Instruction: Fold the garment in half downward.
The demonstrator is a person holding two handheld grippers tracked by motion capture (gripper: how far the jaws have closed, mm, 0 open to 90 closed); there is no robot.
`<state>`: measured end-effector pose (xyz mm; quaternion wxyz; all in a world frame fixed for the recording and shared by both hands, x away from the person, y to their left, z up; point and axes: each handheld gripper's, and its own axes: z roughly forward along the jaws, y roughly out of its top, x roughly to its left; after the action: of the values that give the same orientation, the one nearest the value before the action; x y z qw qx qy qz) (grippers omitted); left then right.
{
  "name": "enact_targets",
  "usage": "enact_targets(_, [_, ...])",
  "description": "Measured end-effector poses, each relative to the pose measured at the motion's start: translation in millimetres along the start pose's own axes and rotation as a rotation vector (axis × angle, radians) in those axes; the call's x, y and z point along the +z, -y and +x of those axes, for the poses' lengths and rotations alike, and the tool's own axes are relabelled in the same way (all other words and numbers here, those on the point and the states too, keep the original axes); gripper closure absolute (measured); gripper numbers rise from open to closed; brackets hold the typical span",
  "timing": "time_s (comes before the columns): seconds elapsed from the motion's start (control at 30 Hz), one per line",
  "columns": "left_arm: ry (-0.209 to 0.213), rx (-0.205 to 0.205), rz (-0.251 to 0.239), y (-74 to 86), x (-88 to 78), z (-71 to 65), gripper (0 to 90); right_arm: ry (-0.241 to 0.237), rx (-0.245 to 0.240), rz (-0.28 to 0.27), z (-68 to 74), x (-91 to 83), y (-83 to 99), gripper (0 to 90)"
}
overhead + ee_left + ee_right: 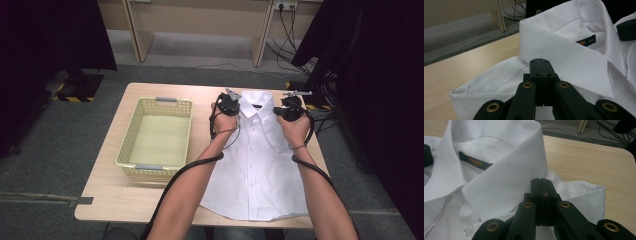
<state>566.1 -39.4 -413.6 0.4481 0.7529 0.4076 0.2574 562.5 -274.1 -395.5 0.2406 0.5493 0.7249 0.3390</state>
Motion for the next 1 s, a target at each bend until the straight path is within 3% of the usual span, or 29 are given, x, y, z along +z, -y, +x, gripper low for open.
enact_targets(0.43, [-0.015,0.011,-0.055,-10.3,-14.4,2.4,89.5,0.002,-0.011,-0.046,6.3,-14.4,-9.1,89.6])
enact_targets(1.0, [-0.019,0.026,-0.088,-11.6,-27.1,-0.1,89.4,-0.005,-0.015,-0.084,10.6,-26.8,-9.6,89.6])
